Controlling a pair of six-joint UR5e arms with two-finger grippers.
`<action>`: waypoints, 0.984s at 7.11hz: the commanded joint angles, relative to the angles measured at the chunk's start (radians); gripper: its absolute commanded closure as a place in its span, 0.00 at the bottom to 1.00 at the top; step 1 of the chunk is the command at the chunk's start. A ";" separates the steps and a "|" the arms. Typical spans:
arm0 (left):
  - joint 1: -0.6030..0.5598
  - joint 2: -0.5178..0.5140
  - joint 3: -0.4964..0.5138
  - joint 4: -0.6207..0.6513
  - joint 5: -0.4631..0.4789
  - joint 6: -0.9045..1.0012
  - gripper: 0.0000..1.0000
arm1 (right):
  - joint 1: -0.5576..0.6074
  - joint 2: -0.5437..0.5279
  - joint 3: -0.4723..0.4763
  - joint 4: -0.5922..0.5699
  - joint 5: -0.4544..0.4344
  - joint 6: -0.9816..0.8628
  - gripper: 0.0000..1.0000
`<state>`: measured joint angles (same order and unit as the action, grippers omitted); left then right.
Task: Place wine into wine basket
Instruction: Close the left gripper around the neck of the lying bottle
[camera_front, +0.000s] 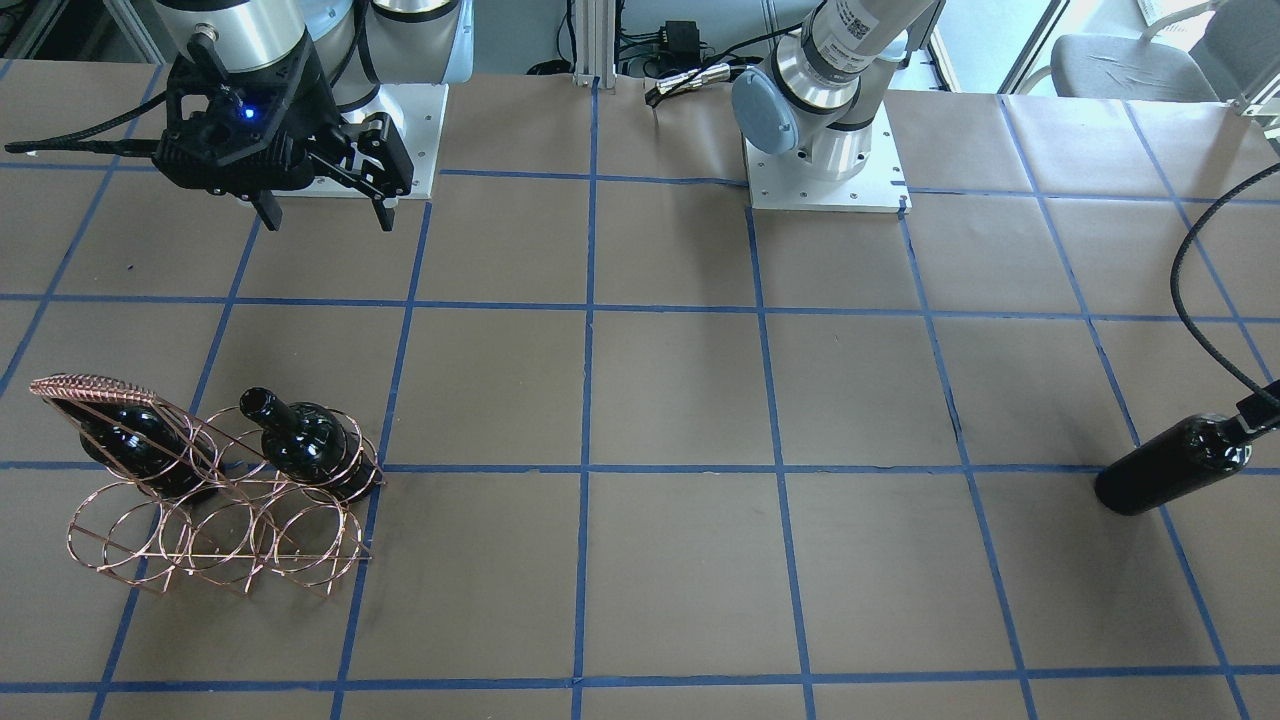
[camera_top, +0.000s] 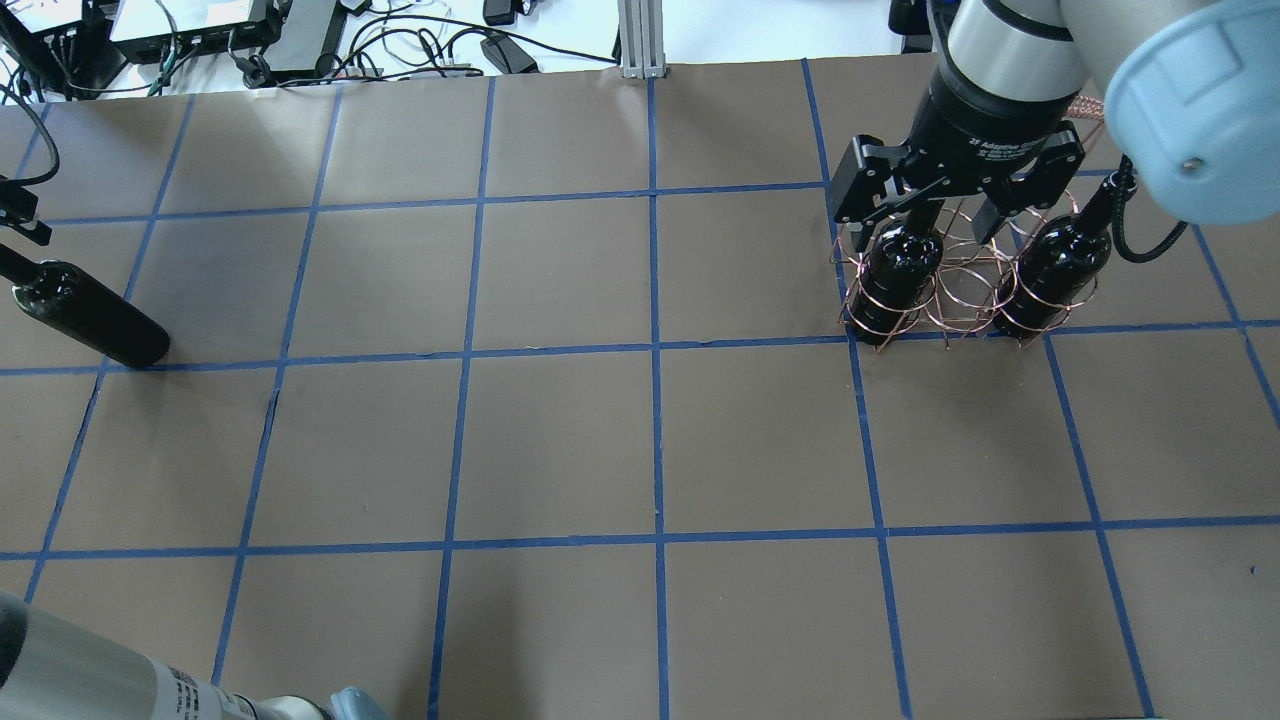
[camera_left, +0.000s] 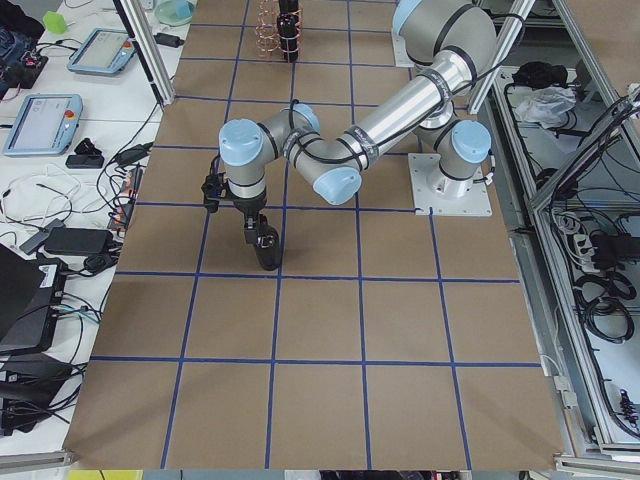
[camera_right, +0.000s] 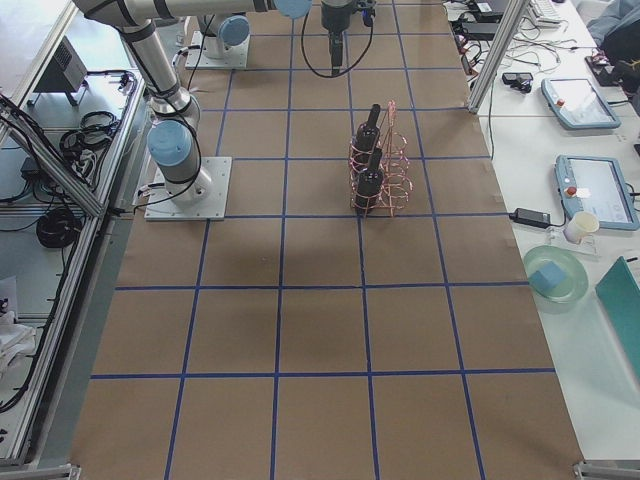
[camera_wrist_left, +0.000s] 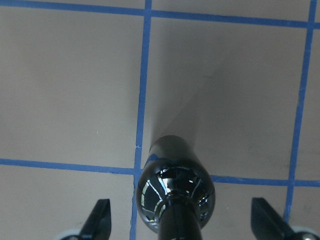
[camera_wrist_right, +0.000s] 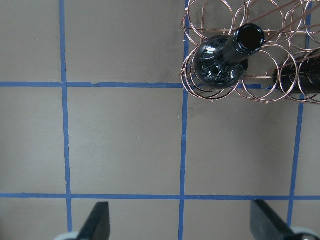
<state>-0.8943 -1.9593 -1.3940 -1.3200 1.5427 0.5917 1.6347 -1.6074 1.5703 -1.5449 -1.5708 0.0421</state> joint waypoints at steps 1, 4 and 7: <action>0.000 -0.001 -0.002 -0.015 0.007 0.000 0.18 | -0.001 0.000 0.002 0.000 0.000 -0.001 0.00; 0.000 -0.001 -0.002 -0.027 0.020 0.005 0.47 | 0.001 0.000 0.002 0.000 0.002 -0.001 0.00; 0.000 0.003 -0.002 -0.063 0.034 0.005 1.00 | -0.001 0.000 0.002 0.000 0.000 -0.001 0.00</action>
<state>-0.8944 -1.9582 -1.3959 -1.3623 1.5714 0.5966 1.6349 -1.6076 1.5723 -1.5451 -1.5700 0.0414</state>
